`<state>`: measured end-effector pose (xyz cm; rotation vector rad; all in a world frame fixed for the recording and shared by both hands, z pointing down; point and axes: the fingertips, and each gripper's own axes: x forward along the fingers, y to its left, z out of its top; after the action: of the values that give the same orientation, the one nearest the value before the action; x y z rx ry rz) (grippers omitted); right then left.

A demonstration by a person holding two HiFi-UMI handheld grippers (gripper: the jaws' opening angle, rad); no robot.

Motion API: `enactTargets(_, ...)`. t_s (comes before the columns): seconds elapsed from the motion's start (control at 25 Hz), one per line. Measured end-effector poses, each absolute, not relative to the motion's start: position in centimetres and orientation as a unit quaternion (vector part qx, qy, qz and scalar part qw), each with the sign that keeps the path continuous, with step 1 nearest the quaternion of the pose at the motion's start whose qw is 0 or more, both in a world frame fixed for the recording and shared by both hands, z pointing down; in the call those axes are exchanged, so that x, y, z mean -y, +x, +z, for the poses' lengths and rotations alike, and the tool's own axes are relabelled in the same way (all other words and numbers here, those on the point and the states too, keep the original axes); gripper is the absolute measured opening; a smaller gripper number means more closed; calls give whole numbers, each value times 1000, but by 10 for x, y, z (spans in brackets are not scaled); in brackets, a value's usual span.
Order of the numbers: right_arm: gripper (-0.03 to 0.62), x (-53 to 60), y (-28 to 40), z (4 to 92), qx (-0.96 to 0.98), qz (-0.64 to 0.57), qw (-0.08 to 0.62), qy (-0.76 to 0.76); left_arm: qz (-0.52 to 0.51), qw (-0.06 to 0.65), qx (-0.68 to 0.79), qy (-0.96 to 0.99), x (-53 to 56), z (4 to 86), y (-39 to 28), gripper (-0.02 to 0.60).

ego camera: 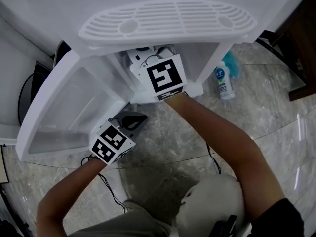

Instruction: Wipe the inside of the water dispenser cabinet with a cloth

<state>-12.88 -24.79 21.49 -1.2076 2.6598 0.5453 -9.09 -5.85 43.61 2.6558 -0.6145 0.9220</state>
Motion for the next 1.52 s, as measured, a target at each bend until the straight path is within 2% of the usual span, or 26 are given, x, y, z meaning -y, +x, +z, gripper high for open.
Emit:
enactTargets(0.4,95,302,-128,217,-870,180,51,-457,317,132,201,918,52,438,-87,8)
enactTargets(0.68,97,265,-129,217,-882,178,77,-430,315,143,209,915,55,440,-92,8)
enactTargets(1.08,95,302,-126,217,-869,165,64,-463,311,144,211,915,57,441,-91,8)
enactTargets(1.52,97,272,-130,217,-880,178,77,-433,304,151,212,916,59,442,-85,8)
